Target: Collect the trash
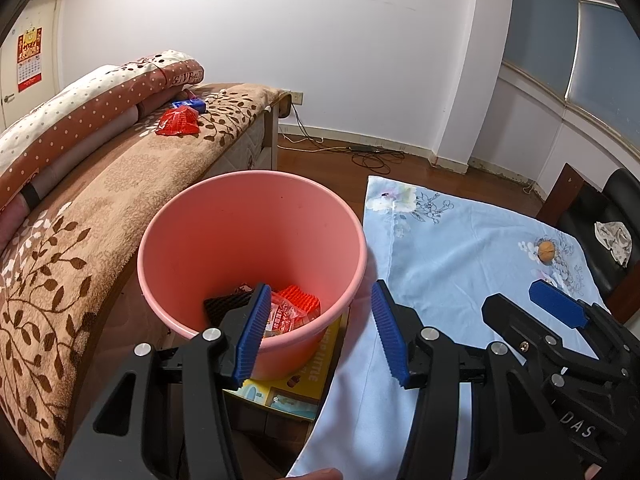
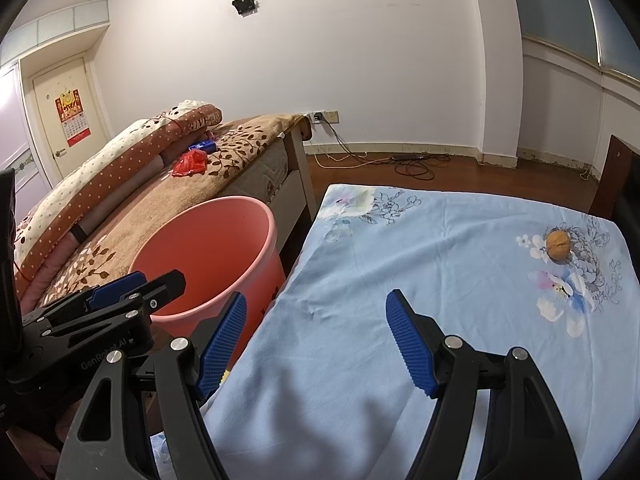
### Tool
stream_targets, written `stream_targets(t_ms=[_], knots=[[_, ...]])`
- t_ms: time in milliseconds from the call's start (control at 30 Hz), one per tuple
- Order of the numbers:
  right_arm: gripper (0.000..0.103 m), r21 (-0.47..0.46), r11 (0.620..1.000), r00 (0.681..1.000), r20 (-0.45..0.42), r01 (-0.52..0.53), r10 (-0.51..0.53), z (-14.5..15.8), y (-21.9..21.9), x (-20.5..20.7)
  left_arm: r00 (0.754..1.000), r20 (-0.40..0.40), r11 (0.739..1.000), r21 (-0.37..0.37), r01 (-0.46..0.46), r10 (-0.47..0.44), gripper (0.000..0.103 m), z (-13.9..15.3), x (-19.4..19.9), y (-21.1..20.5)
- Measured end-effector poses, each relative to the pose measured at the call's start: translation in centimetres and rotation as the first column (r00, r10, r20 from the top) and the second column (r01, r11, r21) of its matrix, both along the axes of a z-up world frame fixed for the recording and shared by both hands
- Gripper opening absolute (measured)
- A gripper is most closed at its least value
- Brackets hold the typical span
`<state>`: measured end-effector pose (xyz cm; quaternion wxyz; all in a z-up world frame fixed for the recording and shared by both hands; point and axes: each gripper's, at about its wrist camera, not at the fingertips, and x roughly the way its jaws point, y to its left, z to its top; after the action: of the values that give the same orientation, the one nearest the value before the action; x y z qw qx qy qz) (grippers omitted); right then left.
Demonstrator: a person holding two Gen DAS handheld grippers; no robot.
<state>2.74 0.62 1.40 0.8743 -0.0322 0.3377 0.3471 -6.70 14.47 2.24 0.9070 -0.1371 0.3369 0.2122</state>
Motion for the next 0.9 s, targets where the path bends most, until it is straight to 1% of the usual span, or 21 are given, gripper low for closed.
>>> stream_targets(t_ms=[900], knots=[[0.071,0.000,1.000,1.000,-0.004,0.000,0.000,-0.08,-0.03,0.02,1.000,-0.004,1.000,0.006,0.006,-0.006,0.053,-0.04,-0.02,-0.12]])
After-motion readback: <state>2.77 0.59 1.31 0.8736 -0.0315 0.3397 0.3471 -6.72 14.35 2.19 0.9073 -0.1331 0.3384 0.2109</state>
